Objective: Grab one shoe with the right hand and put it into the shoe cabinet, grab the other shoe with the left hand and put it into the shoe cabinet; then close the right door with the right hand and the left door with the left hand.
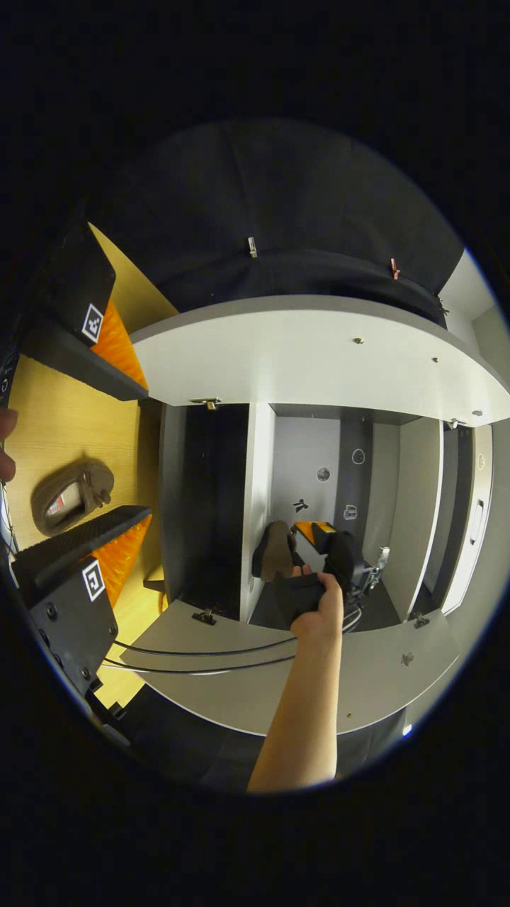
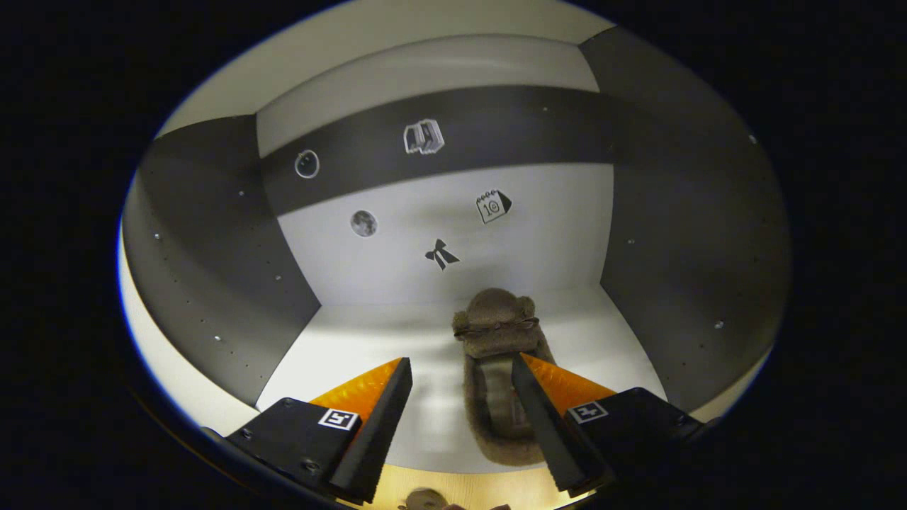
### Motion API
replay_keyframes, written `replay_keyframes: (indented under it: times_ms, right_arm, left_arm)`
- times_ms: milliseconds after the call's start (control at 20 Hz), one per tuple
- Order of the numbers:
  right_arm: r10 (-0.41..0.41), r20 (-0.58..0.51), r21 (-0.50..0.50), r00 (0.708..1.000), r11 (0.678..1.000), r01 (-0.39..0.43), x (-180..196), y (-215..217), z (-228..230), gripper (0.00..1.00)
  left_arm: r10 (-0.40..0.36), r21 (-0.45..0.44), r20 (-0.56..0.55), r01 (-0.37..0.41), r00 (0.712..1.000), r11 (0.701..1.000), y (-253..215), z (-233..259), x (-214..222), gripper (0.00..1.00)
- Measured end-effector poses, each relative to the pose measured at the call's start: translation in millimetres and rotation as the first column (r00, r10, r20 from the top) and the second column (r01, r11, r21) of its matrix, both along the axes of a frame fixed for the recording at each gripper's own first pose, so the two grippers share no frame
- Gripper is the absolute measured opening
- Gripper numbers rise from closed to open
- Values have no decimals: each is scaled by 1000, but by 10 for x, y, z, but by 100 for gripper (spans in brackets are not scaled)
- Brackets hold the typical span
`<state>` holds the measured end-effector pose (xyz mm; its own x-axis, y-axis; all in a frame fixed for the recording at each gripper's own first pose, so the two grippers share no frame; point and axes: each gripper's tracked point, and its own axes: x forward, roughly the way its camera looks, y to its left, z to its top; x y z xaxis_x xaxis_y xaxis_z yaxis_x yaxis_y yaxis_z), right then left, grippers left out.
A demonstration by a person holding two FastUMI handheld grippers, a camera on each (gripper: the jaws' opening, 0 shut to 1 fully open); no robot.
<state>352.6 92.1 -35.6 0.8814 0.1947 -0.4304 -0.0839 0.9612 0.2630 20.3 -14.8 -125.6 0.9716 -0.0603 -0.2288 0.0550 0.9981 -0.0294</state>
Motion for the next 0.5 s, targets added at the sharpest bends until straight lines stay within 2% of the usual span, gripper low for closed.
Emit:
replay_keyframes:
  times_ms: [100,250,500]
  right_arm:
    - [-6,67,2,998,1000,6,-225,-50,200,98]
    - [-11,177,10,984,1000,9,-621,-108,498,98]
    - [-11,361,-21,932,1000,20,-1494,-259,970,98]
  left_arm:
    - [-13,2,-17,13,1000,1000,-46,-82,11,95]
    - [-23,19,-49,24,999,1000,-80,-231,33,95]
    - [-59,29,-167,65,984,997,-210,-799,53,95]
